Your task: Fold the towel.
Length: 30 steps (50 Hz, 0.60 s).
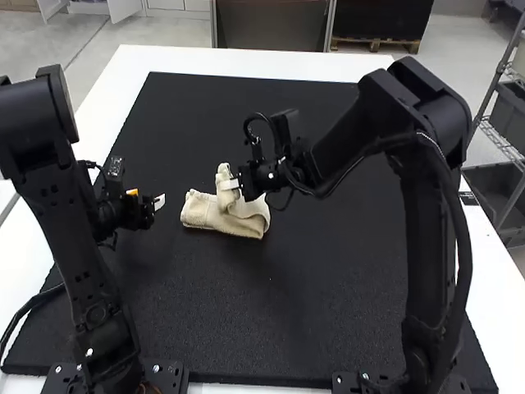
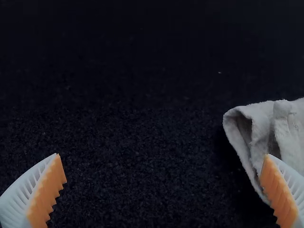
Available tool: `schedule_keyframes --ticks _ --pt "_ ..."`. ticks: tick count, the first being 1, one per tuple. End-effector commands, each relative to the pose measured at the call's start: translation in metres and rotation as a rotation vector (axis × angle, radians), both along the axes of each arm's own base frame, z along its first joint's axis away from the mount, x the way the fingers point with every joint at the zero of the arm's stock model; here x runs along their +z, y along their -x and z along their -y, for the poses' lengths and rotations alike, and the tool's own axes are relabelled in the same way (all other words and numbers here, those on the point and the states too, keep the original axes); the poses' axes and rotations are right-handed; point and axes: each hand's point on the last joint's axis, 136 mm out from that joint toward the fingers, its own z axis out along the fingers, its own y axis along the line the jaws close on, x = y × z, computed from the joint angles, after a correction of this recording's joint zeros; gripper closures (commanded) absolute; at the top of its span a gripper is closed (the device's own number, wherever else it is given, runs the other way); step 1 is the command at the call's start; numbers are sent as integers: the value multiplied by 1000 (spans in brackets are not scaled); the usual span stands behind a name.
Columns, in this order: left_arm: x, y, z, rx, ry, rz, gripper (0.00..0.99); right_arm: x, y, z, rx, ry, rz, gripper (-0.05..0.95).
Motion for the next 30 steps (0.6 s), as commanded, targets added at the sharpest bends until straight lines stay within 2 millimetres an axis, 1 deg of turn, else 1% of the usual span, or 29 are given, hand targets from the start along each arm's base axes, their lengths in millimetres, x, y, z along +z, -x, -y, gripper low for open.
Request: schedule_keyframes --ticks 1,10,30 --pt "11 0 -1 -6 -10 34 38 16 -1 -15 35 -38 28 920" --pt "11 0 1 -9 -5 31 38 14 -4 -22 43 -38 27 920" --pt "12 0 0 -8 0 34 38 10 -4 -37 64 -41 28 920"
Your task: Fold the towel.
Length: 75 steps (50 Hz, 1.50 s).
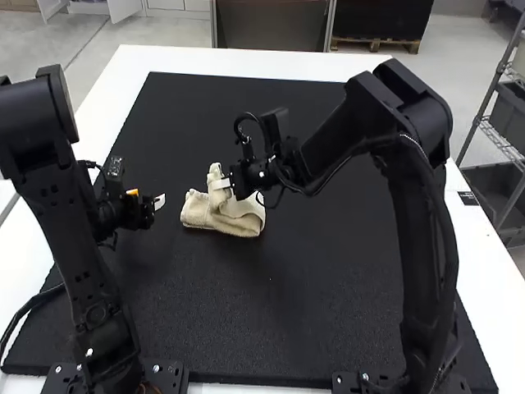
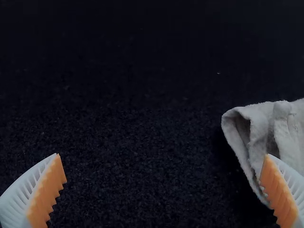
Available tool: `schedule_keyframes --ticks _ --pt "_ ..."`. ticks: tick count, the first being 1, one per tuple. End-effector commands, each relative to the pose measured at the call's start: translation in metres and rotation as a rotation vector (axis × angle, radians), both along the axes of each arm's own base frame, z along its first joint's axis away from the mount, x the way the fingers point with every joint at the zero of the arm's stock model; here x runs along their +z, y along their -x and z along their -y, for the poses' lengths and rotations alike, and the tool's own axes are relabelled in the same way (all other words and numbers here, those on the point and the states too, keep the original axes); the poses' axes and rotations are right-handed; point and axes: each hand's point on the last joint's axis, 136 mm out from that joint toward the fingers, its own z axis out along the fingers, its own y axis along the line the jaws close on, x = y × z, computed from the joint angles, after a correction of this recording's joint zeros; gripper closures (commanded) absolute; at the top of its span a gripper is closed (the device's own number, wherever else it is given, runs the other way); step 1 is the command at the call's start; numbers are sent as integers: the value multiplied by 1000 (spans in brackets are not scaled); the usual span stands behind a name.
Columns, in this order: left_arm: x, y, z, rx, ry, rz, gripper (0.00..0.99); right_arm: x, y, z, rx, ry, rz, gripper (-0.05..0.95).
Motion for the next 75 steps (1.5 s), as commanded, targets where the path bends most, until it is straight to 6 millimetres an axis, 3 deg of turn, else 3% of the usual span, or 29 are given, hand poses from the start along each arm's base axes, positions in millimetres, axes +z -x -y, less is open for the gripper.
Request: schedule_keyframes --ticks 1,40,45,49,54,58,66,70,75 --pt "12 0 0 -9 -8 35 38 16 1 -15 32 -38 29 920" --pt "14 1 4 -29 9 42 38 10 -5 -28 38 -40 20 885" --pt "13 1 4 -29 10 41 38 11 -6 -30 39 -44 20 772" --pt "14 1 4 -30 10 43 38 11 -7 -31 37 -45 22 748" --pt "14 1 5 -35 14 43 38 11 -7 -30 34 -43 22 577" --pt "14 1 5 -34 14 44 38 11 -7 -30 33 -44 23 561" --pt "14 1 5 -34 15 43 38 9 -7 -30 33 -41 21 141" --pt "14 1 5 -34 14 44 38 9 -7 -29 33 -38 22 48" --pt "14 1 5 -35 16 43 38 9 -7 -29 34 -39 21 26"
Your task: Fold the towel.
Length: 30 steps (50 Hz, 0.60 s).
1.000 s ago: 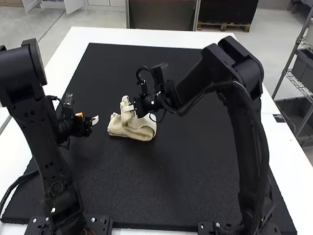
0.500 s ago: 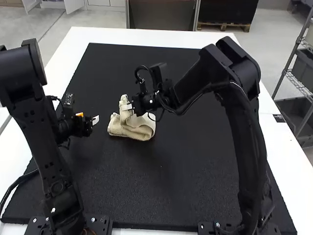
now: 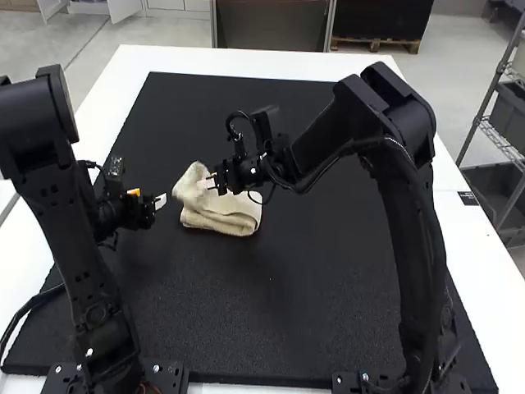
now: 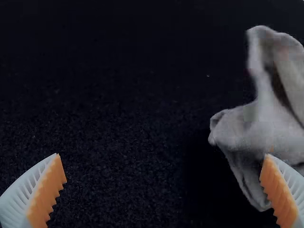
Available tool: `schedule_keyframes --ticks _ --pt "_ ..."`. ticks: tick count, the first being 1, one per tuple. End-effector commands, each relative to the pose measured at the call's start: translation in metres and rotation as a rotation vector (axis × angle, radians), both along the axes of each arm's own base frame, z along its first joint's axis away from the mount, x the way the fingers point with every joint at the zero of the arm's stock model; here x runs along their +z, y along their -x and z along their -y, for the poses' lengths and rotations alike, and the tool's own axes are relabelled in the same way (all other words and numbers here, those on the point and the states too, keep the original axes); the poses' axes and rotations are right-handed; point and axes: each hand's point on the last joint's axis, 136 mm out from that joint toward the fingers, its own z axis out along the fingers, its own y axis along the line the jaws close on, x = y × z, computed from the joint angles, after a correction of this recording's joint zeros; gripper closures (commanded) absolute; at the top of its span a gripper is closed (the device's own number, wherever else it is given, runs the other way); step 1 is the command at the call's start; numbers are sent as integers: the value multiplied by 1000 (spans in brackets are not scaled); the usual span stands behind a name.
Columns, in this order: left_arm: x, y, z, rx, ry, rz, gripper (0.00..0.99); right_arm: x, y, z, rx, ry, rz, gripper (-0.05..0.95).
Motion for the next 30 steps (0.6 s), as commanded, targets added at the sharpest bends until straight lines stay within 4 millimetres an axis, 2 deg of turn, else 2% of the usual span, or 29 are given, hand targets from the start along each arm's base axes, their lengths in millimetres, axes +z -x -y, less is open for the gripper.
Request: schedule_keyframes --ticks 1,12,15,22,28,30 --pt "12 1 1 -13 -6 36 38 10 3 -9 23 -25 17 26" --pt "12 0 0 -12 -6 38 38 8 4 -8 22 -19 9 46" --pt "12 0 0 -13 -7 37 38 8 4 -8 23 -18 7 174" --pt "12 0 1 -14 -6 37 38 6 3 -6 22 -18 7 636" --pt "11 1 1 -14 -3 34 38 8 8 -9 40 -28 -4 741" --pt "11 1 1 -14 -5 36 38 9 10 -9 47 -35 -10 810"
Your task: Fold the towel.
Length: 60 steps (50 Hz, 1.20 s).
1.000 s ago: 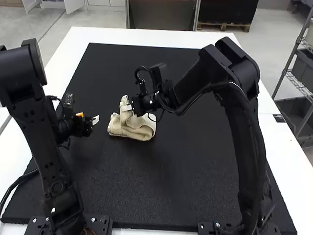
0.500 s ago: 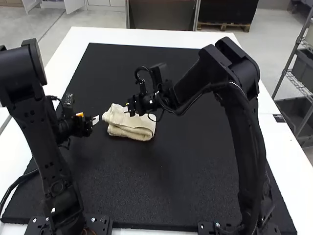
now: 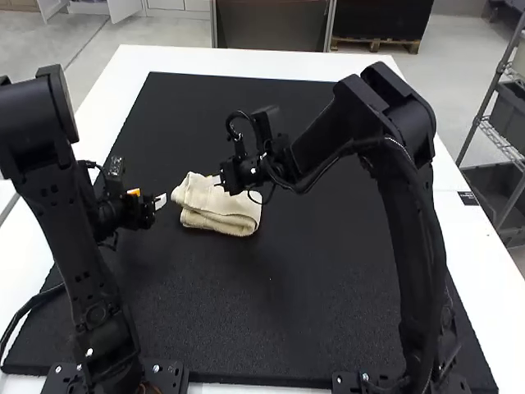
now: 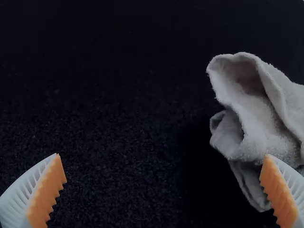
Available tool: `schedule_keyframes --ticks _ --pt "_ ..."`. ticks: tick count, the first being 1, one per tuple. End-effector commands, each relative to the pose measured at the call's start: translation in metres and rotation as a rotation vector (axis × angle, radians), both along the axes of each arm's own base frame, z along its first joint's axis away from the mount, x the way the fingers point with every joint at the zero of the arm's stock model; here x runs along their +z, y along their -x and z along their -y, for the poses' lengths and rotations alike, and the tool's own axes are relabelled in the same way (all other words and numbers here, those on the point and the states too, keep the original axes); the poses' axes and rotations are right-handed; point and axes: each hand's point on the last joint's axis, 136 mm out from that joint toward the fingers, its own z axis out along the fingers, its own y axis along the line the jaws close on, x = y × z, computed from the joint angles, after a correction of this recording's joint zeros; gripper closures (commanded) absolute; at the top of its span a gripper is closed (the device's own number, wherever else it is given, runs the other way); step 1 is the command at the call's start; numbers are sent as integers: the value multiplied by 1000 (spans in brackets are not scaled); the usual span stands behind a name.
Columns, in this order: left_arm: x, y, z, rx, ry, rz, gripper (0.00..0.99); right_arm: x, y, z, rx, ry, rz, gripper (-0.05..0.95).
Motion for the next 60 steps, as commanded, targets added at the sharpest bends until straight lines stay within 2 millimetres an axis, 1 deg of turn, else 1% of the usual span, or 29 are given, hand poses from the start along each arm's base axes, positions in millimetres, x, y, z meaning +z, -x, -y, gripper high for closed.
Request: schedule_keyframes --ticks 1,2,4,23,43,60 --pt "11 1 1 -14 -6 36 38 11 10 -10 49 -38 -6 857" --pt "11 1 1 -14 -5 35 38 12 10 -10 54 -43 -6 900" --pt "11 1 1 -15 -3 34 38 12 10 -11 53 -48 -8 920" --pt "11 1 1 -15 -3 34 38 6 23 -26 98 -66 -2 920" --pt "10 3 4 -19 -2 37 38 0 20 -29 104 -88 17 920" --pt "11 3 4 -20 -4 41 38 -18 15 -29 93 -95 16 920"
